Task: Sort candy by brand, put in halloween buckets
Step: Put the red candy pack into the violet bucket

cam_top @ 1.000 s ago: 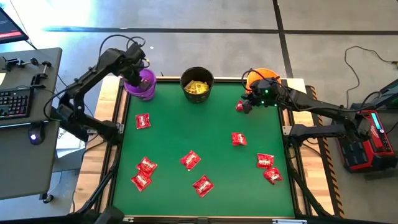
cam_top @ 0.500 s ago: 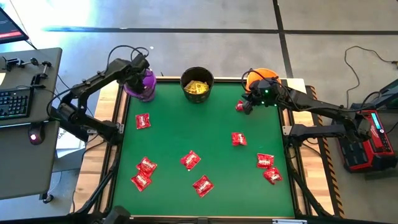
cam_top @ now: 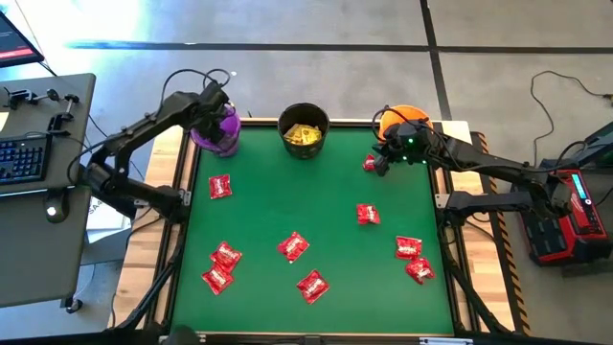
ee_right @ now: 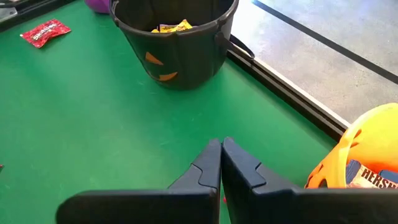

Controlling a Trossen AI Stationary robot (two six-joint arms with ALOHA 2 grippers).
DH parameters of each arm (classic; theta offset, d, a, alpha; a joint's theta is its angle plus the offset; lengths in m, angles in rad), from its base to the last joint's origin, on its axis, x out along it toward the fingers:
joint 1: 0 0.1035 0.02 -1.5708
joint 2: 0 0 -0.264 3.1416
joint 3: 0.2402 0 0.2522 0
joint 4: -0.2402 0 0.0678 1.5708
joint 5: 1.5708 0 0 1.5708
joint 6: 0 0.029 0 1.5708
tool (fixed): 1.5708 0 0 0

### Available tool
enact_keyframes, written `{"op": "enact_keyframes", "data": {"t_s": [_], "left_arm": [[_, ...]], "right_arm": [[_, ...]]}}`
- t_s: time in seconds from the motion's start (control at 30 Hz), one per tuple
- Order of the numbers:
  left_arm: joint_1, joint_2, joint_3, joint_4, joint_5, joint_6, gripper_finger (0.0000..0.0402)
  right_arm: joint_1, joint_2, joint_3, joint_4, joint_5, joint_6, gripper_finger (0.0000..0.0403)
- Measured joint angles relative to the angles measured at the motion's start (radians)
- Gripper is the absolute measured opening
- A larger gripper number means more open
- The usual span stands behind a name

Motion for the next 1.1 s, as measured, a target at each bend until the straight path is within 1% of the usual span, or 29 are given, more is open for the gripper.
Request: {"op": "enact_keyframes", "data": {"t_s": [0.1,0.2,0.33,0.47,0.57,0.63,0.73,0.8,0.97,1.1], "left_arm": [[-0.058,-0.075,0.000,0.000,0.008,0.002,0.0124],[-0.130,-0.168,0.000,0.000,0.024,-0.014,0.0120],[-0.240,-0.280,0.000,0.000,0.146,-0.077,0.0109],[-0.366,-0.346,0.000,-0.001,0.243,-0.163,0.0093],[-0.481,-0.357,0.000,-0.011,0.310,-0.211,0.0078],[-0.573,-0.348,0.000,-0.047,0.356,-0.219,0.0068],[-0.712,-0.319,-0.001,-0.123,0.376,-0.228,0.0051],[-0.793,-0.304,-0.021,-0.141,0.376,-0.255,0.0040],[-0.990,-0.299,-0.125,-0.047,0.376,-0.354,0.0007],[-1.105,-0.299,-0.217,0.044,0.377,-0.496,0.0003]], "right_arm": [[0.000,0.000,0.000,0.010,0.000,-0.002,0.0000],[0.000,0.000,0.000,0.024,0.000,-0.002,0.0000],[0.000,0.000,0.000,0.025,0.000,-0.002,0.0000],[0.000,0.000,0.000,0.040,0.000,-0.010,0.0000],[0.000,0.000,0.000,0.045,0.000,-0.042,0.0000],[0.000,0.000,0.000,0.049,0.000,-0.060,0.0000],[0.000,0.000,0.000,0.053,0.000,-0.080,0.0000],[0.000,0.000,0.000,0.053,0.000,-0.081,0.0000],[0.000,0.000,0.000,0.053,0.000,-0.080,0.0000],[0.000,0.000,0.000,0.053,0.000,-0.080,0.0000]]}}
